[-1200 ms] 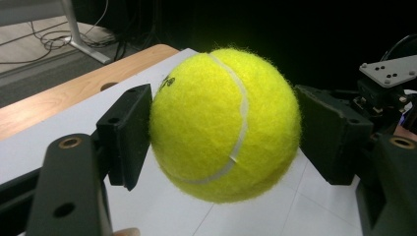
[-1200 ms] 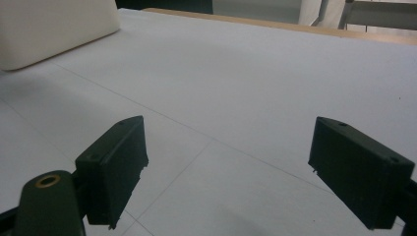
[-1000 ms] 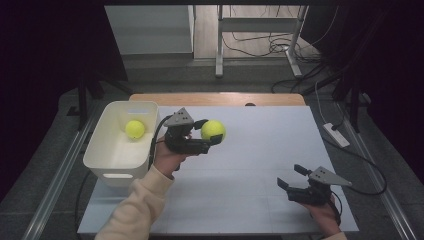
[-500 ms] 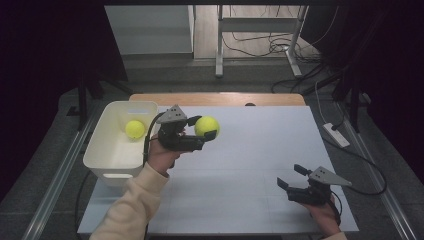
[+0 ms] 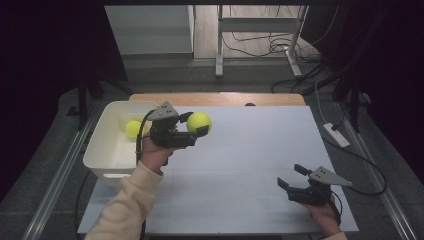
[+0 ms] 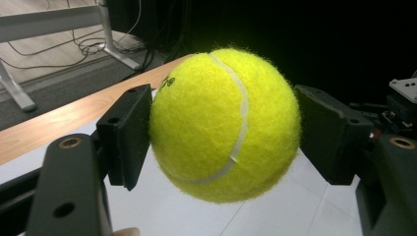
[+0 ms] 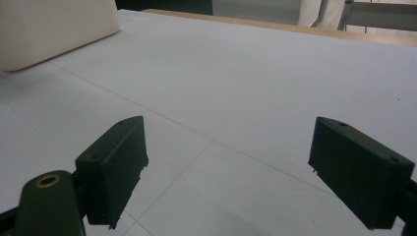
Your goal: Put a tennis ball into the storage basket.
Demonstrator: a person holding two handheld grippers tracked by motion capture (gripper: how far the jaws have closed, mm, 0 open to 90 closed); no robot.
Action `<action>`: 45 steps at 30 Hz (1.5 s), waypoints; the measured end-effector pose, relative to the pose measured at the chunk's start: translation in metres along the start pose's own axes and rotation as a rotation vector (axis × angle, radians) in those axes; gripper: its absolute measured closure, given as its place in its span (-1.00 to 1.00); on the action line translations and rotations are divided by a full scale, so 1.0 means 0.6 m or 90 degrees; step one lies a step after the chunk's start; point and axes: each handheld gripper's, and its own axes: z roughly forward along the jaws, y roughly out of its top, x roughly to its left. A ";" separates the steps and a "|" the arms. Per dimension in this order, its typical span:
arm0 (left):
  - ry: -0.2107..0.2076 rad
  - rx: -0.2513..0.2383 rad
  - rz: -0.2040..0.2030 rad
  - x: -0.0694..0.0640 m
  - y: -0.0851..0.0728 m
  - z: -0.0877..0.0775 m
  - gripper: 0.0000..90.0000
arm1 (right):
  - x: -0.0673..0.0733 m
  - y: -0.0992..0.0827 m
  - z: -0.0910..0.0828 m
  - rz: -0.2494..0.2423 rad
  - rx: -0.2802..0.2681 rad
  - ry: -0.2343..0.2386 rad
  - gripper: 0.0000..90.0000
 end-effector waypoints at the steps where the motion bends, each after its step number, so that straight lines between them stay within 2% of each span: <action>1: 0.000 0.000 0.000 0.000 0.000 0.000 -0.39 | 0.000 0.000 0.000 0.000 0.000 0.000 -0.68; 8: 0.025 -0.003 -0.008 0.011 0.000 -0.016 -0.39 | 0.000 0.000 0.000 -0.001 0.001 0.000 -0.68; 26: 0.057 -0.007 -0.012 0.031 -0.002 -0.048 -0.40 | 0.001 0.001 0.000 -0.003 0.002 0.000 -0.68; 45: 0.098 -0.011 -0.037 0.061 -0.010 -0.072 -0.39 | 0.002 0.001 0.000 -0.003 0.000 -0.002 -0.68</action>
